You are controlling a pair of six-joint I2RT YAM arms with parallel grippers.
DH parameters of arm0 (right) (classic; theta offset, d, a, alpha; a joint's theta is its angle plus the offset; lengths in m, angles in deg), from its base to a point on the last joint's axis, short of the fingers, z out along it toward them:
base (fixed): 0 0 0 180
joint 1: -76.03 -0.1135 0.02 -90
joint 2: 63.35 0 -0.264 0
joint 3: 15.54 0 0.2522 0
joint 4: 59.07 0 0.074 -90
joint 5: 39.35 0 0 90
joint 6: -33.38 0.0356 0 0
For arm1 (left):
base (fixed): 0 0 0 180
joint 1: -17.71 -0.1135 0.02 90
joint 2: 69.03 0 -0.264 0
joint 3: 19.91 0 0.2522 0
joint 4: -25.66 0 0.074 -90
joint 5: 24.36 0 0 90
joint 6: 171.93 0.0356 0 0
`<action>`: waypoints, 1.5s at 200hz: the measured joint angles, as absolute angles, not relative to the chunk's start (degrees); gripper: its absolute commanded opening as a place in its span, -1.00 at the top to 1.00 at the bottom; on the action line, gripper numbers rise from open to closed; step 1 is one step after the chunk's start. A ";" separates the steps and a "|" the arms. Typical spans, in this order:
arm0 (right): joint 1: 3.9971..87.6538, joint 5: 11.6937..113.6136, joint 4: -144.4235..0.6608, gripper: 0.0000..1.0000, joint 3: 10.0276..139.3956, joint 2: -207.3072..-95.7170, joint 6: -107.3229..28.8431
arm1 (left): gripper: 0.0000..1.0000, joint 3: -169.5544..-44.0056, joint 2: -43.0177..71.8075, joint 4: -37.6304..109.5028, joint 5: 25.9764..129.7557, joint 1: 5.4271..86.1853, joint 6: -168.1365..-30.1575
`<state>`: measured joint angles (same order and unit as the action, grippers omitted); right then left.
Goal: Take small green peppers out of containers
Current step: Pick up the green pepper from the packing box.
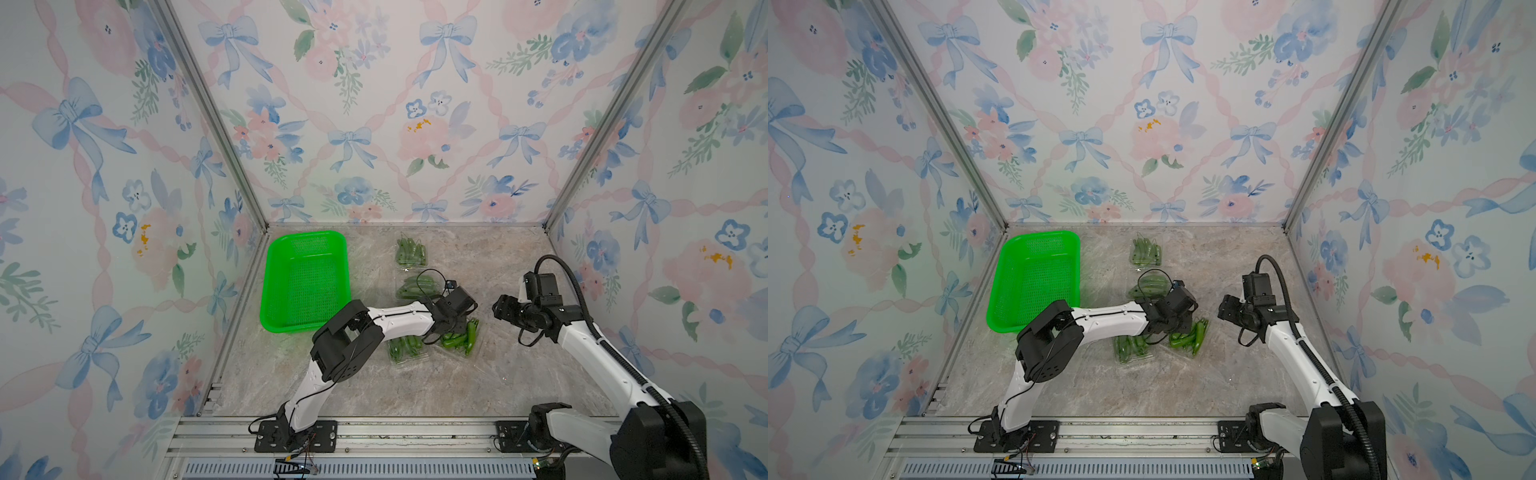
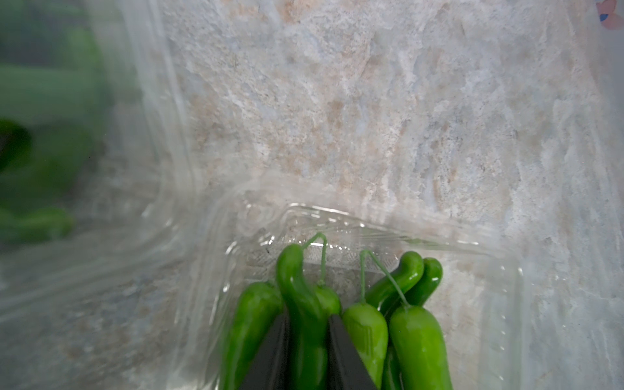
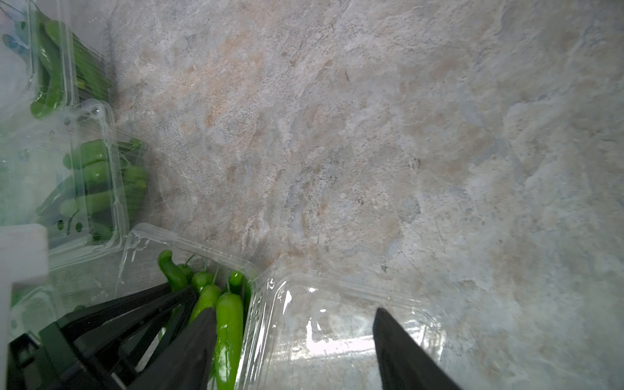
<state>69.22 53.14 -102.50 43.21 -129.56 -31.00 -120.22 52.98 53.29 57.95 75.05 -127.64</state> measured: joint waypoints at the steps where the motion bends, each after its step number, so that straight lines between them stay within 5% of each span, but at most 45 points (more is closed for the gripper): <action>1: 69.22 53.16 -102.53 -0.46 43.19 -129.54 -31.00 | 0.55 -120.22 52.98 53.29 57.93 75.05 -127.60; 101: 69.22 53.92 -101.21 -0.46 43.08 -129.48 -30.98 | 0.86 -120.48 52.83 53.70 57.93 74.90 -126.88; 300: 68.98 54.97 -100.80 -0.45 43.41 -129.15 -30.69 | 0.92 -120.26 43.82 55.36 57.74 74.90 -123.79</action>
